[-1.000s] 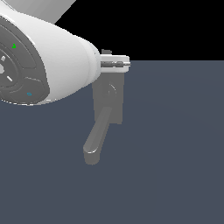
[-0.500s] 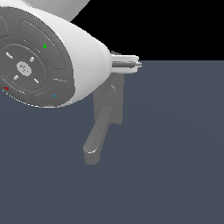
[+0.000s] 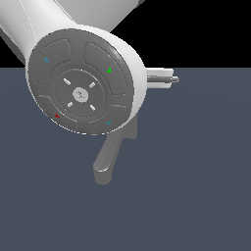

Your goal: Turn on the faucet by rotating a designated handle.

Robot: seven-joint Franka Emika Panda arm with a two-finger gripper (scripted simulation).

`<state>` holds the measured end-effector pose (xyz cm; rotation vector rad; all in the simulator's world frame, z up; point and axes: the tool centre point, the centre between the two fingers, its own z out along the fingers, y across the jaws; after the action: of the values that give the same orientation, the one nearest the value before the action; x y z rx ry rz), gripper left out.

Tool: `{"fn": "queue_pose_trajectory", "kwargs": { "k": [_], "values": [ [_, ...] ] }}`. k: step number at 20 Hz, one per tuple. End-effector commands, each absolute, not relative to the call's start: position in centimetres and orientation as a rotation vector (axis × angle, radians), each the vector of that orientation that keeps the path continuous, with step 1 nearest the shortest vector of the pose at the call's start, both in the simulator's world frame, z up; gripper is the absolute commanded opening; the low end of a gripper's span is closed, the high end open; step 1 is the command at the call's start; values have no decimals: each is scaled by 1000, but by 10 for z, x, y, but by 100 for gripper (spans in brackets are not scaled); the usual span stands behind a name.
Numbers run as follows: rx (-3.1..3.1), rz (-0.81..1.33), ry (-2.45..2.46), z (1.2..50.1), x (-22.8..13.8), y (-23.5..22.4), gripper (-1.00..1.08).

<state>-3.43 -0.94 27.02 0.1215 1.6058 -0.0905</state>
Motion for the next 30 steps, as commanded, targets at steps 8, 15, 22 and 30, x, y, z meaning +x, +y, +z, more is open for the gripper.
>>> {"fn": "queue_pose_trajectory", "kwargs": {
  "k": [8, 15, 22, 30],
  "values": [
    [159, -102, 1574, 269, -37, -42, -100],
    [152, -103, 1571, 257, -37, -58, -100],
    [144, -104, 1569, 245, -37, -73, -100],
    [138, -104, 1572, 234, -38, -83, -100]
  ]
}}
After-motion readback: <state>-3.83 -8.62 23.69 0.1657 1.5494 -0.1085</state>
